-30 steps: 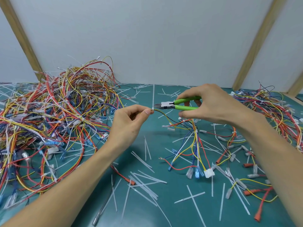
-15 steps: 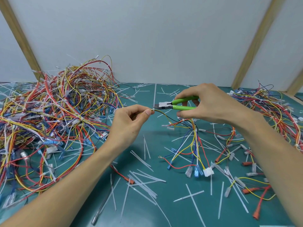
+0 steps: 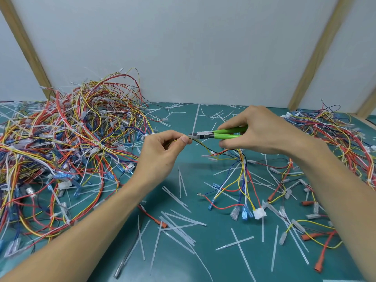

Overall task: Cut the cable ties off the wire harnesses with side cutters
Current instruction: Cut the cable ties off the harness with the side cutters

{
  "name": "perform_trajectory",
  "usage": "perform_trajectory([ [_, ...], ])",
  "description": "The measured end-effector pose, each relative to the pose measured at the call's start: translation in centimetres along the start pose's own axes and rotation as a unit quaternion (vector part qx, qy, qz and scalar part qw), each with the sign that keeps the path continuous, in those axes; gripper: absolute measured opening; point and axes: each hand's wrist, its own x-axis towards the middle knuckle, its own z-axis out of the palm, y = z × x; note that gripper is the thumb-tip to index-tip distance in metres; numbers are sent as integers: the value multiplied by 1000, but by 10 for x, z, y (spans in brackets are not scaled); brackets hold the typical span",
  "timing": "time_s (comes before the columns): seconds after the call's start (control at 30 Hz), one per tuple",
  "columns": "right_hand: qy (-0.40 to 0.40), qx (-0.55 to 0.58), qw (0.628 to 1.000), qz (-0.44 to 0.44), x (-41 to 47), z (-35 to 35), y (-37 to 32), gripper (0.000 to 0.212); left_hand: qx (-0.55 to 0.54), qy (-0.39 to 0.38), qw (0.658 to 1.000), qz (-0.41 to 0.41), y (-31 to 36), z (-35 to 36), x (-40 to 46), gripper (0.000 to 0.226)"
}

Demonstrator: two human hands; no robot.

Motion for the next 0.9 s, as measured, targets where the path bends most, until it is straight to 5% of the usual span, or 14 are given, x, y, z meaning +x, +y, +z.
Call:
perform_trajectory([
  [0.63,-18,20,1000,8,0,4,-1,13,9,17,1000,0,2,1,0,19],
  [0.9,134,-34,987,85,12,19,13,24,1,25,1000,5,7,0,-1,18],
])
